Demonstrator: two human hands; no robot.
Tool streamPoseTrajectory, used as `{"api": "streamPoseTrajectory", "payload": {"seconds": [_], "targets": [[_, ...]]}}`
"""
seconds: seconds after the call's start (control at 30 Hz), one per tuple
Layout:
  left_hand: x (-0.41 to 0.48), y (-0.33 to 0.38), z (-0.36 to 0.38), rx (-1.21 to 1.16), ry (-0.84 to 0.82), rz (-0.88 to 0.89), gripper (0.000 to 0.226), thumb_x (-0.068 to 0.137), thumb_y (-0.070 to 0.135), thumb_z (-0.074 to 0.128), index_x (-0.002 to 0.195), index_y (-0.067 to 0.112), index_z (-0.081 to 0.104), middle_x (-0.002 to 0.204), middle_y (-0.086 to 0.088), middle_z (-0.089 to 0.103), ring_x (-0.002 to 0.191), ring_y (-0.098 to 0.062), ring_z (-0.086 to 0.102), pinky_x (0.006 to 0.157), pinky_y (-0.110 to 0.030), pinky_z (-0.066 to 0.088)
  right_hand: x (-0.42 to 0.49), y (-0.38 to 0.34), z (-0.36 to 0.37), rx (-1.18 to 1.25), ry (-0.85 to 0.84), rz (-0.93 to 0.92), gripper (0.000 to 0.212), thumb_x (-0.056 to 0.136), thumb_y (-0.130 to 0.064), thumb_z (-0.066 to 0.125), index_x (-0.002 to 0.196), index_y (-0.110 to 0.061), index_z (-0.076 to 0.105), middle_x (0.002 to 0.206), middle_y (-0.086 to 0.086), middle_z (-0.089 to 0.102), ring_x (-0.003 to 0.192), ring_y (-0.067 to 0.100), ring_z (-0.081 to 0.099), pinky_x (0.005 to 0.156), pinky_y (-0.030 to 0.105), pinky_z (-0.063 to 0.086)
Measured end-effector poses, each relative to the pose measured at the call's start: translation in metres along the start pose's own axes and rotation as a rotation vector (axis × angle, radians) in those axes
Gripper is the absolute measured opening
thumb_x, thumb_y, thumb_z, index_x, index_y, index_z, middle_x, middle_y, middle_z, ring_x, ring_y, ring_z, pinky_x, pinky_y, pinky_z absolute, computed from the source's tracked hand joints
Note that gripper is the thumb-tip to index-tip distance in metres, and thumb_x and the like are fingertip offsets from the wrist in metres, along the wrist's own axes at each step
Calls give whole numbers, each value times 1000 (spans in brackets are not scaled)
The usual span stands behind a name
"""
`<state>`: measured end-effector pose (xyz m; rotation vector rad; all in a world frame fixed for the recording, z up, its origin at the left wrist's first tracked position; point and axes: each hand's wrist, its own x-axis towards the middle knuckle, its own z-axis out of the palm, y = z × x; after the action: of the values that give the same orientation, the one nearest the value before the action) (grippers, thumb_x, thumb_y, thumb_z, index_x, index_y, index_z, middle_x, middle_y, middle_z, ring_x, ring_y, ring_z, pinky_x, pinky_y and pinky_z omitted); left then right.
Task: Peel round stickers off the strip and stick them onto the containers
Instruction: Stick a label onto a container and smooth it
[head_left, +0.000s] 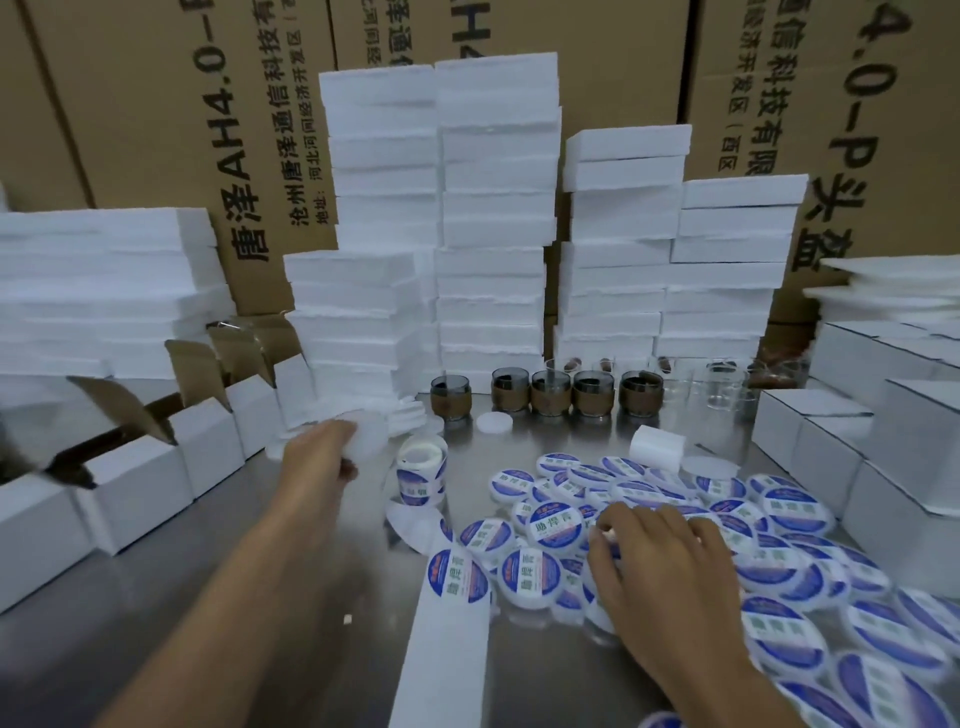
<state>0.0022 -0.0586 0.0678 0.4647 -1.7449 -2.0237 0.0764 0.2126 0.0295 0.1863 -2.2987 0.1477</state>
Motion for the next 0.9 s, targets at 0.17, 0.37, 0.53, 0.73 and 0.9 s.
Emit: {"api": "streamPoseTrajectory", "payload": {"seconds": [0.17,0.37,0.53,0.73,0.9], "targets": [[-69,-8,12,-171,-83,56,17,94,14,50,85,18,63,75,1,65,64,-13,54,58,-25,41,1,-16,-15,88,-37,-70,13,66,-15,79,69,-12,66,59,3,63,58,25,60,56,35,50],[-94,-30,9,-156,-12,16,19,95,10,47,86,14,63,83,-3,64,77,-19,60,66,-32,49,-12,-52,-32,294,-169,-182,15,80,-26,68,93,-19,64,74,-1,66,72,20,62,59,29,46],[-101,-34,11,-252,-61,-147,27,94,11,47,115,-4,57,112,-26,61,103,-42,60,94,-54,47,-26,-67,-16,623,-370,58,36,97,-36,33,130,-25,37,106,5,64,100,26,56,76,35,41],[-112,-36,13,-225,-132,-211,31,95,12,46,119,-7,55,112,-31,59,90,-39,61,77,-45,50,-19,-62,-12,996,-637,256,33,96,-28,43,126,-22,52,93,0,68,89,17,63,85,35,50],[-111,-34,13,-192,-164,-230,20,93,12,48,99,-1,62,99,-29,65,83,-39,64,83,-51,50,-19,-61,-7,1124,-643,322,30,95,-24,46,122,-24,57,99,-7,70,79,0,65,75,14,50]]}}
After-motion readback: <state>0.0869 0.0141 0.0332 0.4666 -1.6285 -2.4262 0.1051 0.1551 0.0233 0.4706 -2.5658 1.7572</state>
